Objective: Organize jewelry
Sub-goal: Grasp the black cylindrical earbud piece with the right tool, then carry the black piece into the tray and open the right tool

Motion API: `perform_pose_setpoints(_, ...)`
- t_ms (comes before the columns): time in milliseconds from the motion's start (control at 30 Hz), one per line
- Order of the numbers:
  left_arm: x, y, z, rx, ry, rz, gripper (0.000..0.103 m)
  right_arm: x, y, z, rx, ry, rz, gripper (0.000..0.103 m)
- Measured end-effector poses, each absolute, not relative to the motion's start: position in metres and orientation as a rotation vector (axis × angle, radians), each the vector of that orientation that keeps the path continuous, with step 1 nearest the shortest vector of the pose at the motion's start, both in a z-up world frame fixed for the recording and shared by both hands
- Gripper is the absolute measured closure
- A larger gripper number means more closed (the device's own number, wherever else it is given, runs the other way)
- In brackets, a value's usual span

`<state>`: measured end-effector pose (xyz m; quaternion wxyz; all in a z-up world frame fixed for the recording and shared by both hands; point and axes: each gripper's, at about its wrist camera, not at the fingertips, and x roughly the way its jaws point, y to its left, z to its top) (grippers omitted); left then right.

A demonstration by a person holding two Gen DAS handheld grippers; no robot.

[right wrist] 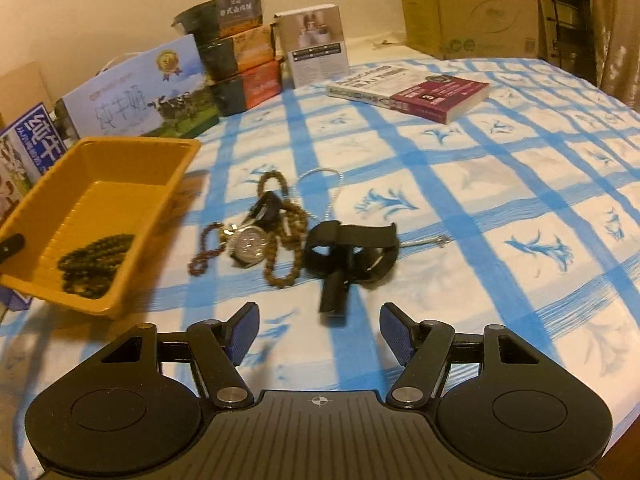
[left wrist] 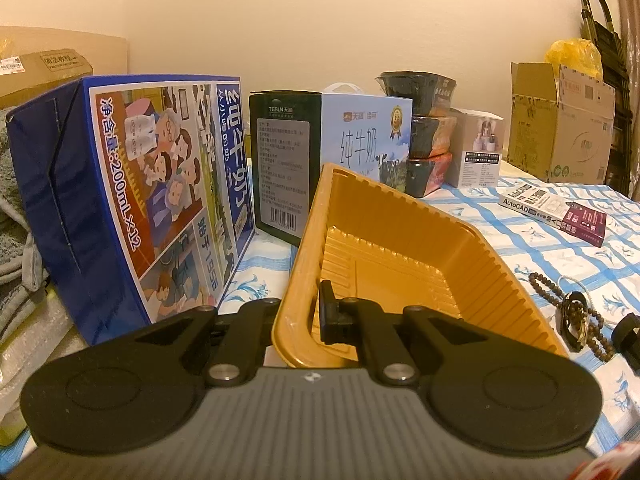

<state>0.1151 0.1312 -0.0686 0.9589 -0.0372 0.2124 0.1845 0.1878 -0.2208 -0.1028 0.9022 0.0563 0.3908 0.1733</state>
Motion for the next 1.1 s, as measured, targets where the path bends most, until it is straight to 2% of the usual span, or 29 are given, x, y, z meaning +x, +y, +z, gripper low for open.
perform_pose_setpoints(133, 0.115, 0.131, -0.069, -0.075, 0.431, 0.373, 0.096, 0.194, -0.219, -0.109, 0.083, 0.806, 0.331, 0.037)
perform_pose_setpoints(233, 0.115, 0.131, -0.069, -0.074, 0.433, 0.373, 0.096, 0.200, -0.214, -0.115, 0.077, 0.812, 0.328, 0.053)
perform_pose_setpoints(500, 0.115, 0.131, -0.069, -0.074, 0.433, 0.373, 0.096, 0.213, -0.209, -0.125, 0.079, 0.813, 0.307, 0.068)
perform_pose_setpoints(567, 0.115, 0.131, -0.069, -0.075, 0.433, 0.373, 0.096, 0.215, -0.209, -0.126, 0.079, 0.816, 0.306, 0.084)
perform_pose_setpoints(1000, 0.115, 0.132, -0.068, -0.076, 0.434, 0.367, 0.096, 0.161, -0.206, -0.120, 0.070, 0.862, 0.420, 0.083)
perform_pose_setpoints(1033, 0.115, 0.131, -0.068, -0.075, 0.434, 0.367, 0.096, 0.161, -0.205, -0.120, 0.063, 0.859, 0.416, 0.079)
perform_pose_setpoints(1067, 0.115, 0.131, -0.068, -0.076, 0.434, 0.368, 0.096, 0.162, -0.205, -0.120, 0.055, 0.852, 0.411, 0.068)
perform_pose_setpoints(1100, 0.115, 0.132, -0.068, -0.076, 0.434, 0.368, 0.096, 0.164, -0.204, -0.120, 0.052, 0.847, 0.407, 0.063)
